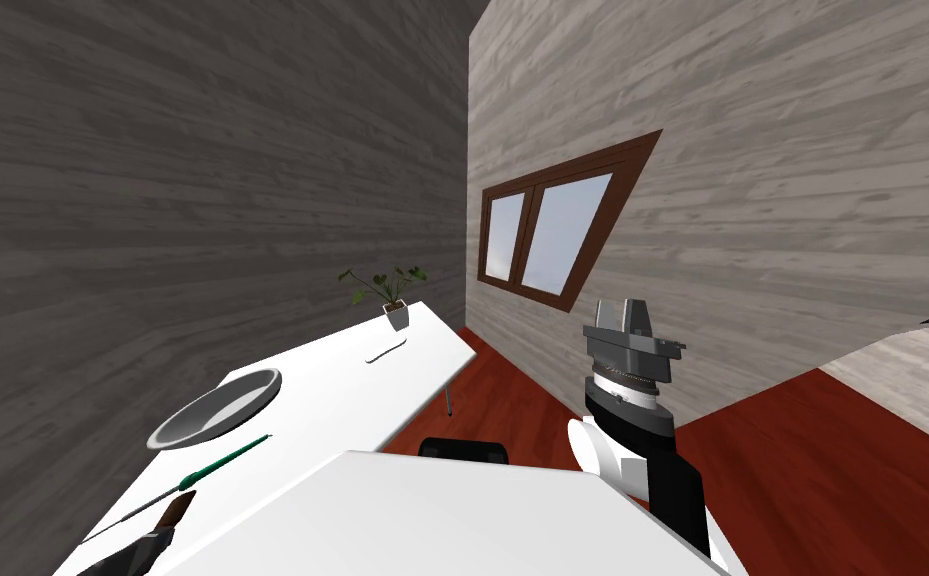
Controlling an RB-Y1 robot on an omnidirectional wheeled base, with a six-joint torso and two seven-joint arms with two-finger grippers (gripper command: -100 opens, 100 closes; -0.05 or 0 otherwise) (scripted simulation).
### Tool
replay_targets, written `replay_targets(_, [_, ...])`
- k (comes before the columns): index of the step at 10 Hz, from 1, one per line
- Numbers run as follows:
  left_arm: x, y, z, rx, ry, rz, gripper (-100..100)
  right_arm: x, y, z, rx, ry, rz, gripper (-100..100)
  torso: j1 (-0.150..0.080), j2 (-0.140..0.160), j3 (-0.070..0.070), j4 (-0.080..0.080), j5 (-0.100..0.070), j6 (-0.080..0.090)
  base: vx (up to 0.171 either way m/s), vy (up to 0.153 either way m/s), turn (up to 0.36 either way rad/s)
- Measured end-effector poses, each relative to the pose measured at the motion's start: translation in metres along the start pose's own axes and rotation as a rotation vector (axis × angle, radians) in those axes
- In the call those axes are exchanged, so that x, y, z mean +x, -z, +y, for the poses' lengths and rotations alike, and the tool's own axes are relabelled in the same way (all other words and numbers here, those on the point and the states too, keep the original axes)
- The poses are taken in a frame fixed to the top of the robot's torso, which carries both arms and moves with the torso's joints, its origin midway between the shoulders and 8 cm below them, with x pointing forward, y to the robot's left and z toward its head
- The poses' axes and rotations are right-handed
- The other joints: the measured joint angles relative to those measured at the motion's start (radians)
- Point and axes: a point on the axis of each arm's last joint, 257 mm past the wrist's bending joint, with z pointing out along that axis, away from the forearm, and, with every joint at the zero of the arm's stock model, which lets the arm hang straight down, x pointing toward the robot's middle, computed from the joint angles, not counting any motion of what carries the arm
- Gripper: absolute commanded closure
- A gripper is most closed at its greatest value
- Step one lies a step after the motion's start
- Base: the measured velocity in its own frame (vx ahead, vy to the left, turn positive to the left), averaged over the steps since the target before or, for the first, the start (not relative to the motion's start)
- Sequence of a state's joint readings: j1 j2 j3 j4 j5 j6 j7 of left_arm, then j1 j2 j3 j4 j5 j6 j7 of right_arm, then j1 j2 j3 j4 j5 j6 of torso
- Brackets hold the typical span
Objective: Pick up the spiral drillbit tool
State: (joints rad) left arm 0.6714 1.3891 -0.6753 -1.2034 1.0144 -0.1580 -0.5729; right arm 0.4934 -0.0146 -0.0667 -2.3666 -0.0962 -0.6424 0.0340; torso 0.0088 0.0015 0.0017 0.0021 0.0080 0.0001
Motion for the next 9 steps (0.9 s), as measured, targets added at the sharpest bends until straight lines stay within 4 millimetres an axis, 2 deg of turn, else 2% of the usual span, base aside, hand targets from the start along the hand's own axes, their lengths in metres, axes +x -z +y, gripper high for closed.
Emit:
replay_targets(1, [0.0081, 0.0002, 0.0076, -0.008, 0.018, 0.002, 100, 0.0001, -0.0001, 0.0000, 0.000, 0.000, 0.000, 0, 0.001, 0.001, 0.001, 0.001, 0.003, 0.003, -0.048, -0.010, -0.154])
replay_targets(3, [0.0088, -0.0002, 0.0045, 0.005, 0.045, -0.006, 100, 0.0000, 0.0000, 0.0000, 0.000, 0.000, 0.000, 0, 0.002, 0.000, 0.000, 0.001, 0.004, 0.002, -0.013, -0.007, 0.002])
replay_targets(4, [0.0086, -0.0001, 0.0033, 0.010, 0.046, -0.006, 100, 0.0000, 0.0000, 0.0000, 0.000, 0.000, 0.000, 0, 0.003, -0.001, 0.000, 0.001, 0.004, 0.002, -0.032, -0.010, -0.298])
replay_targets(5, [0.0180, 0.0041, 0.0085, 0.004, 0.072, -0.002, 100, 0.0001, -0.0001, 0.0000, 0.000, 0.000, 0.000, 0, 0.002, 0.000, 0.000, 0.001, 0.004, 0.005, -0.038, -0.006, -0.134])
replay_targets(8, [0.0158, 0.0020, 0.0081, 0.015, 0.085, -0.014, 100, 0.0000, 0.0000, 0.0000, 0.000, 0.000, 0.000, 0, 0.004, -0.002, 0.000, 0.001, 0.005, 0.003, -0.006, -0.002, 0.019])
replay_targets(9, [0.0171, 0.0019, 0.0076, 0.017, 0.082, -0.009, 100, 0.0000, 0.0000, 0.0000, 0.000, 0.000, 0.000, 0, 0.004, -0.002, -0.001, 0.001, 0.005, 0.003, -0.033, -0.014, -0.264])
